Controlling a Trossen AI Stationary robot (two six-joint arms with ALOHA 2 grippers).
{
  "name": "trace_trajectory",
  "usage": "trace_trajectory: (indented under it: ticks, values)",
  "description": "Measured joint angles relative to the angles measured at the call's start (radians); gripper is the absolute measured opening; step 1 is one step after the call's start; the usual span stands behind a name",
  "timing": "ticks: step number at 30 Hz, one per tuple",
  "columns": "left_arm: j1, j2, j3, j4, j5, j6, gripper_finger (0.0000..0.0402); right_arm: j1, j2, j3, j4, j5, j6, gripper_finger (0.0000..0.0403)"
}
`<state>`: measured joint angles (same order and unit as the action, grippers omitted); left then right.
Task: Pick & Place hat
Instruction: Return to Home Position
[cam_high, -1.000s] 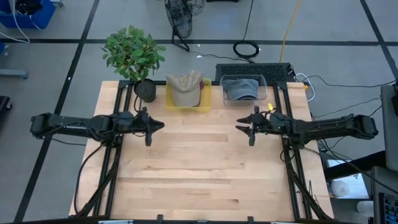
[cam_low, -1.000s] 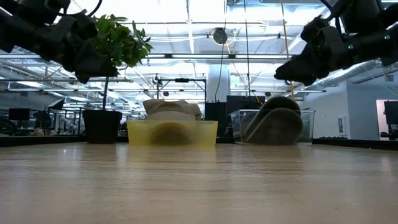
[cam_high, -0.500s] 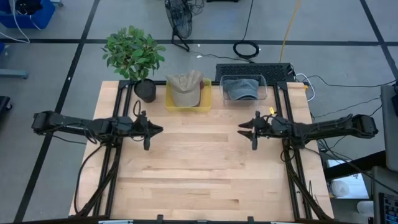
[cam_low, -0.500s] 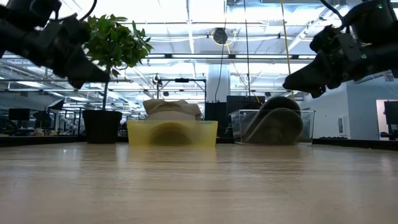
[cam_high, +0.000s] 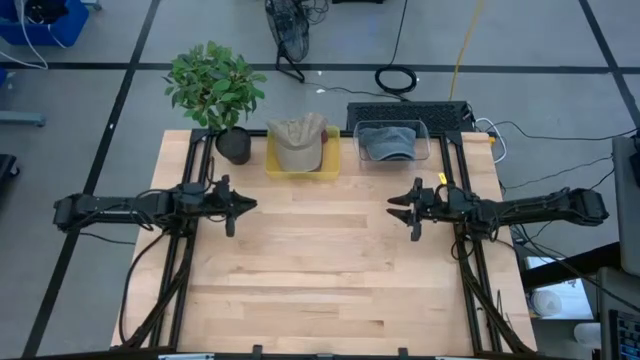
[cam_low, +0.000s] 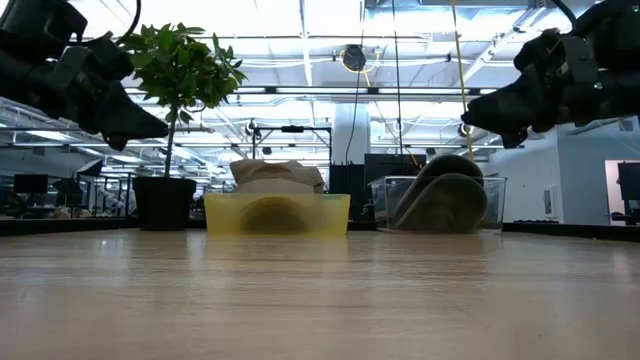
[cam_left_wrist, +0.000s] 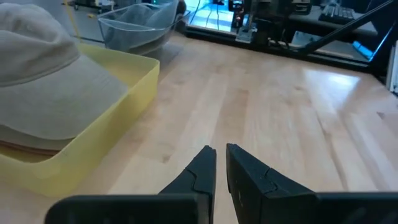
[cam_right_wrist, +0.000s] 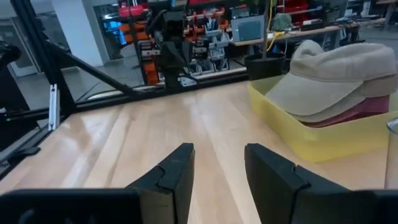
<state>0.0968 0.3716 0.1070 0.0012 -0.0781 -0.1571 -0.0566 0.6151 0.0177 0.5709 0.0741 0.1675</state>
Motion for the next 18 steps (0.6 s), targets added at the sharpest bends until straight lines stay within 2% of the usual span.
trace_trajectory:
  ticks: [8, 12, 18]
  values:
    - [0.021, -0.087, -0.004, -0.108, -0.002, -0.002, 0.0042, 0.000, -0.024, -0.002, -0.055, -0.001, -0.004, 0.0128]
    - [0.021, -0.104, -0.094, 0.014, 0.005, -0.002, 0.0042, 0.000, -0.024, -0.002, -0.082, 0.001, -0.004, 0.0128]
    - [0.010, -0.085, -0.094, 0.027, 0.019, 0.018, 0.0042, 0.000, -0.019, -0.003, -0.082, 0.003, -0.004, 0.0128]
